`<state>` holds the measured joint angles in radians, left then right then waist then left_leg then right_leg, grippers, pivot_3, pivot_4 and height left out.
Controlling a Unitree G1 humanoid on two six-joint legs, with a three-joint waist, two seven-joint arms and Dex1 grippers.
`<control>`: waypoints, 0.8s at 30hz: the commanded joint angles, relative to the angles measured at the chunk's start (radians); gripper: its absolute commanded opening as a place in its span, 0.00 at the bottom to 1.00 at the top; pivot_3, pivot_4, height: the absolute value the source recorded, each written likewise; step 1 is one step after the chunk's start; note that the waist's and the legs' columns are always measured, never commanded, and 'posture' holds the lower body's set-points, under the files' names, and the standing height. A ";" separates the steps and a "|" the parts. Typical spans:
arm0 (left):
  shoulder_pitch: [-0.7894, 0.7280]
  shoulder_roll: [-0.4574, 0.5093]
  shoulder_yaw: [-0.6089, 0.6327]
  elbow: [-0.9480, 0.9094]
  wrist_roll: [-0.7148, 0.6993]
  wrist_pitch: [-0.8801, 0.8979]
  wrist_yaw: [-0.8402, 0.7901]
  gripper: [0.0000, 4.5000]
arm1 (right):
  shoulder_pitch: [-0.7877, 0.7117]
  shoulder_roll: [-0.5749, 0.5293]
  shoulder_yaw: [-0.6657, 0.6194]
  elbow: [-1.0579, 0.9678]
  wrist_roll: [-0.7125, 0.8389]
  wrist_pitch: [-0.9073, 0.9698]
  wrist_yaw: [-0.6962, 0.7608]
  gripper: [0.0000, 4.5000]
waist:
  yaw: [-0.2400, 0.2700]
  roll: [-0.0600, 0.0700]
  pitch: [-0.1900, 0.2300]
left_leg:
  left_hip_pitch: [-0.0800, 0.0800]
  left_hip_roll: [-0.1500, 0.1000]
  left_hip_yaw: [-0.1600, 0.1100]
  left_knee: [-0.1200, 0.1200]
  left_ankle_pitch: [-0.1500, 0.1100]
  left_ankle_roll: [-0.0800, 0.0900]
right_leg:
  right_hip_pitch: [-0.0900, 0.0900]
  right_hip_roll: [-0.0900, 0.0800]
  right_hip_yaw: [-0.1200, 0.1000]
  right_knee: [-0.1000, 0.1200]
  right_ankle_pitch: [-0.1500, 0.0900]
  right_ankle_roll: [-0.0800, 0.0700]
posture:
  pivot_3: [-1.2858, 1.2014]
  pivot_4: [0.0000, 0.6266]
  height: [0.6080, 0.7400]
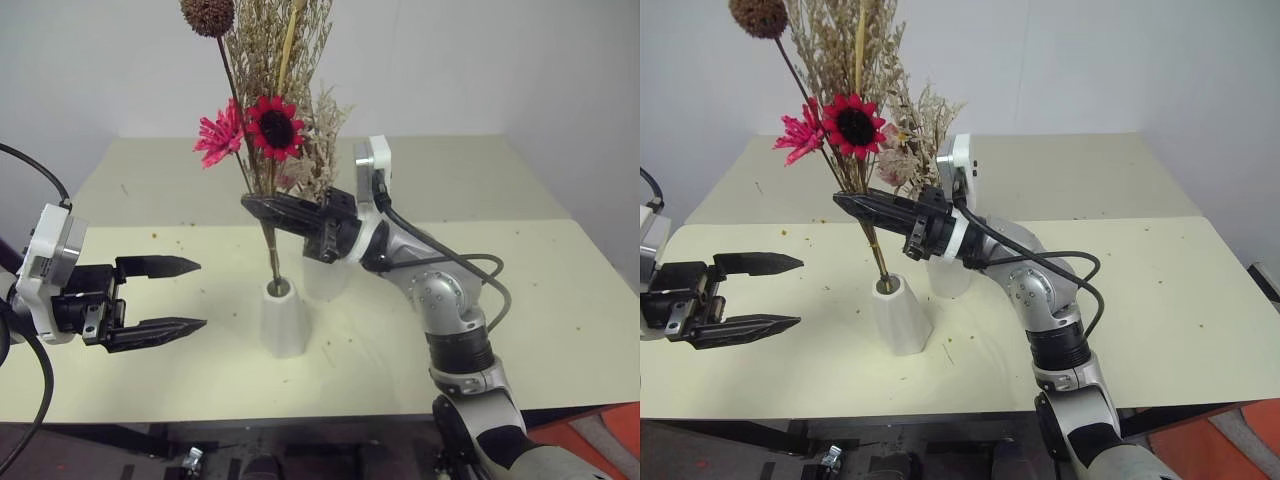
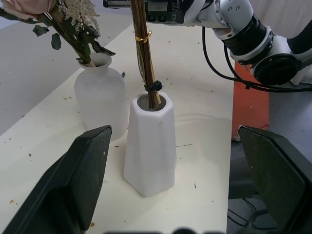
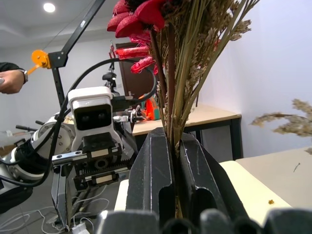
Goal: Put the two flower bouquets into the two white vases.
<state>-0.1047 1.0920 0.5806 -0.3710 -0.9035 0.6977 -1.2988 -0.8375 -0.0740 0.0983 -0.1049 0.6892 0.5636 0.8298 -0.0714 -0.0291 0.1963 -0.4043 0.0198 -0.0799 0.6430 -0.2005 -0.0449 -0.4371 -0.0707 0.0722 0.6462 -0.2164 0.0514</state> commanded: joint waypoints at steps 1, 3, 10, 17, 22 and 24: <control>0.002 0.018 0.034 -0.009 -0.003 -0.005 0.002 1.00 | 0.013 0.000 0.005 -0.005 -0.021 -0.055 0.019 0.00 | -0.001 0.000 0.000 | 0.000 0.000 0.000 0.000 0.000 0.000 | 0.000 0.000 0.000 0.000 0.000 0.000 | 0.52 0.24 1.00; 0.003 0.017 0.033 -0.009 -0.002 -0.005 0.002 1.00 | 0.026 -0.005 0.012 0.001 -0.041 -0.076 0.030 0.00 | 0.000 0.000 0.000 | 0.000 0.000 0.000 0.000 0.000 0.000 | 0.000 0.000 0.000 0.000 0.000 0.000 | 0.52 0.24 1.00; -0.002 0.018 0.027 -0.003 0.001 -0.010 -0.001 1.00 | 0.059 -0.015 0.036 0.031 -0.101 -0.151 0.067 0.14 | -0.001 0.000 0.000 | 0.000 0.001 0.000 0.000 0.000 0.000 | 0.000 0.001 0.000 0.000 0.000 0.000 | 0.52 0.24 1.00; -0.013 0.021 0.018 0.006 0.006 -0.016 -0.004 1.00 | 0.093 -0.046 0.047 0.043 -0.135 -0.216 0.125 0.66 | 0.000 0.000 0.000 | 0.000 0.001 0.000 0.000 0.000 0.000 | 0.000 0.001 0.000 0.000 0.000 0.000 | 0.52 0.24 1.00; -0.026 0.024 0.002 0.017 0.010 -0.021 -0.006 1.00 | 0.109 -0.078 0.037 0.042 -0.140 -0.230 0.149 0.99 | 0.001 0.000 0.000 | 0.000 0.001 0.000 0.000 0.000 0.000 | 0.000 0.002 0.000 0.000 0.000 0.000 | 0.52 0.24 1.00; -0.031 0.024 -0.004 0.021 0.011 -0.023 -0.007 1.00 | 0.112 -0.102 0.021 0.043 -0.140 -0.233 0.157 0.99 | 0.001 0.000 0.000 | 0.000 0.002 0.000 0.000 0.000 0.000 | 0.000 0.002 0.000 0.000 -0.001 0.000 | 0.52 0.24 1.00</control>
<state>-0.1169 1.0955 0.5683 -0.3513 -0.8989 0.6943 -1.3006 -0.7208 -0.1625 0.1466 -0.0349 0.5450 0.3606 0.9750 -0.0706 -0.0292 0.1962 -0.4041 0.0215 -0.0799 0.6430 -0.2006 -0.0450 -0.4371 -0.0686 0.0722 0.6460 -0.2169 0.0519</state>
